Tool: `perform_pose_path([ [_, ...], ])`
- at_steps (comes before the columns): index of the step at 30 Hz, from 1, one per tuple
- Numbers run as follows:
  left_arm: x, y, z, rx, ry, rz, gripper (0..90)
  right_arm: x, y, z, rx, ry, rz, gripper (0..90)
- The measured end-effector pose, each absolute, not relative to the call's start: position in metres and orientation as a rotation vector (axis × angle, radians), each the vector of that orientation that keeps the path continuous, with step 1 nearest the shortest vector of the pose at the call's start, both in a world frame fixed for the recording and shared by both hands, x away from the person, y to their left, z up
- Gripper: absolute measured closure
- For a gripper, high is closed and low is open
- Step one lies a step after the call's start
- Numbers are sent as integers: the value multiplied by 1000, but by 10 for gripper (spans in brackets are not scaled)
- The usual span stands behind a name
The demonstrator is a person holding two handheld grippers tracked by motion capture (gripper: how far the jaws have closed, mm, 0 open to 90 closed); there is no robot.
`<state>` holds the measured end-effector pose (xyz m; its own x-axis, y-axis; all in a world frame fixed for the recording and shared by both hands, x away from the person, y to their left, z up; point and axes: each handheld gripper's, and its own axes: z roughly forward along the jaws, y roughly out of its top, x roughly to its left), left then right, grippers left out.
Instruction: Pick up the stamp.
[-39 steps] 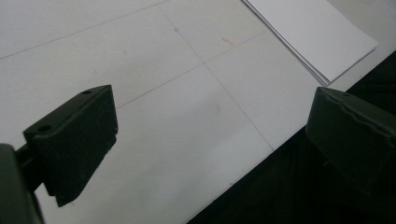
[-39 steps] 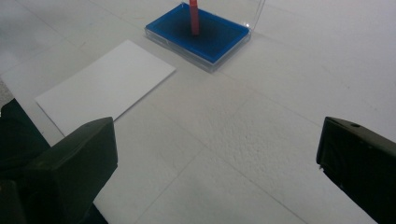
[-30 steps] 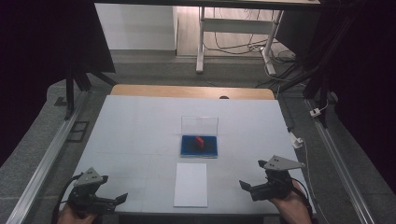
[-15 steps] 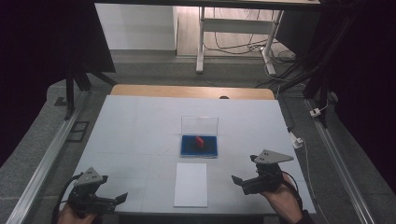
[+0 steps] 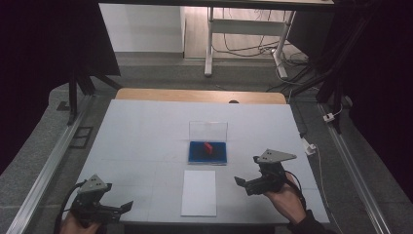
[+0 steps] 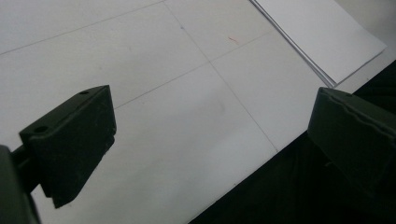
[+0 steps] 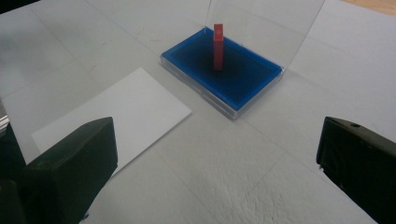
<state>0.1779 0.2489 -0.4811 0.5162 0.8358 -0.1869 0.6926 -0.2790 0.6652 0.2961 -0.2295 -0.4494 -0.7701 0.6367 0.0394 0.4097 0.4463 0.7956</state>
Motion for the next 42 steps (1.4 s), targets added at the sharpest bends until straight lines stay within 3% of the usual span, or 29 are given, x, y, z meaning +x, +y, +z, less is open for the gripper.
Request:
perform_pose_path([
  [42, 179, 247, -482, 2065, 1241, 258, 0, 375, -150, -474, 909, 2548, 1074, 0],
])
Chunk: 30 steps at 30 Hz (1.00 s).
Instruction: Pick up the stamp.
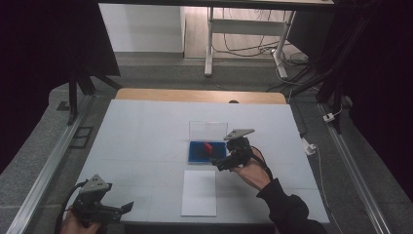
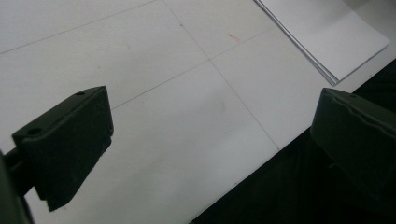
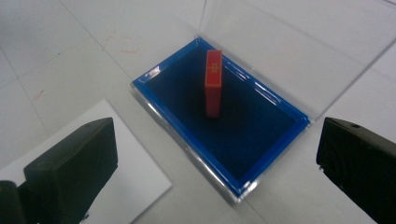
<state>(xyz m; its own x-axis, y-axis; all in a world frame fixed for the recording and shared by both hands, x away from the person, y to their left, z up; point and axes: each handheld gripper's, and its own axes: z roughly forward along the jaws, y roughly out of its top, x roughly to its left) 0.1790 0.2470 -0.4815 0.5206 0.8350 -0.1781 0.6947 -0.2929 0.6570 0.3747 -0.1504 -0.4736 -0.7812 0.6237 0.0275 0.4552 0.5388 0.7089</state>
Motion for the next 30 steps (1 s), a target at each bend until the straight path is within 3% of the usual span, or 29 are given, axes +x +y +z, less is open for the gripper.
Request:
perform_pose_path([
  [19, 179, 247, -482, 2068, 1233, 258, 1, 400, -110, -494, 870, 2556, 979, 12],
  [22, 179, 247, -482, 2070, 1231, 260, 1, 403, -110, -492, 879, 2554, 972, 79],
  [24, 179, 247, -482, 2074, 1227, 261, 1, 406, -111, -491, 886, 2554, 986, 196],
  [25, 179, 246, -481, 2074, 1227, 262, 1, 406, -111, -491, 886, 2554, 986, 196],
  [27, 179, 246, -482, 2075, 1226, 261, 1, 408, -112, -490, 890, 2555, 1009, 290],
  [29, 179, 246, -482, 2075, 1226, 261, 2, 409, -112, -489, 865, 2569, 990, 421],
  [30, 179, 246, -481, 2076, 1226, 263, 2, 409, -112, -489, 865, 2569, 990, 421],
])
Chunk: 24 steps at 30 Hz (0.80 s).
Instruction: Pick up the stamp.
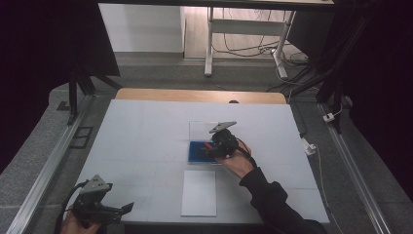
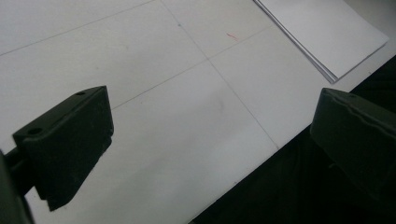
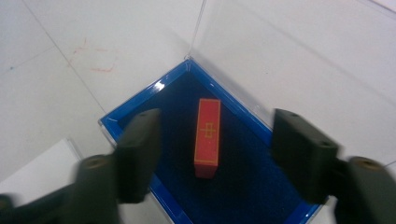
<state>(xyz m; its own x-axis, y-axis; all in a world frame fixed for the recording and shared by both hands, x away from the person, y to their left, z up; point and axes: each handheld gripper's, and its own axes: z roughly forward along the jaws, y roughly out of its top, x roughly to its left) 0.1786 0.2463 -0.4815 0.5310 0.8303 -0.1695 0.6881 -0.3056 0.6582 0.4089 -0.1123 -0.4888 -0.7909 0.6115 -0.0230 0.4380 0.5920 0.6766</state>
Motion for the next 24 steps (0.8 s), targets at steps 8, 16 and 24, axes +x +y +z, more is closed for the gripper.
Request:
perform_pose_path([
  [8, 179, 246, -482, 2076, 1226, 261, 3, 410, -111, -489, 885, 2595, 1004, 676],
  [16, 179, 246, -482, 2076, 1226, 260, 5, 409, -109, -489, 865, 2596, 959, 799],
  [24, 179, 246, -481, 2076, 1224, 260, 9, 405, -112, -482, 797, 2605, 996, 799],
])
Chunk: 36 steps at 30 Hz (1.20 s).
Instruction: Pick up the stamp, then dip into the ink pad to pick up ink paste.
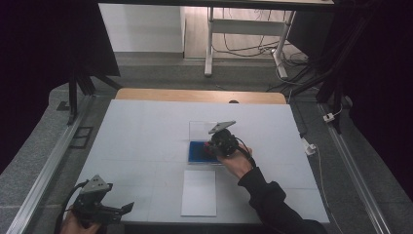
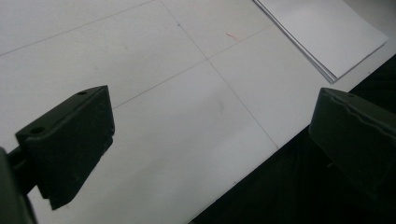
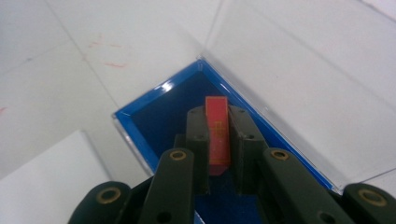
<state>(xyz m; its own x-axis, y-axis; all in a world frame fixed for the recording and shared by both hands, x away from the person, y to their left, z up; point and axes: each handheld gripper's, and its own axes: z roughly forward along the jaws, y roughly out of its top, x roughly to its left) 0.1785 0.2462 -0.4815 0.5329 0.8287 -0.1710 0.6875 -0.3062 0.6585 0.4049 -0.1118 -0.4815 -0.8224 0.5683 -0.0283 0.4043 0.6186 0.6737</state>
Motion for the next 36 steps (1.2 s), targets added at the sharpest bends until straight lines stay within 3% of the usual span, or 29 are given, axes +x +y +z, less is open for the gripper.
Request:
perform_pose_path([
  [21, 178, 246, -481, 2073, 1215, 258, 15, 391, -123, -462, 709, 2637, 1067, 799],
  [36, 179, 246, -481, 2079, 1208, 255, 17, 405, -128, -474, 759, 2595, 1044, 799],
])
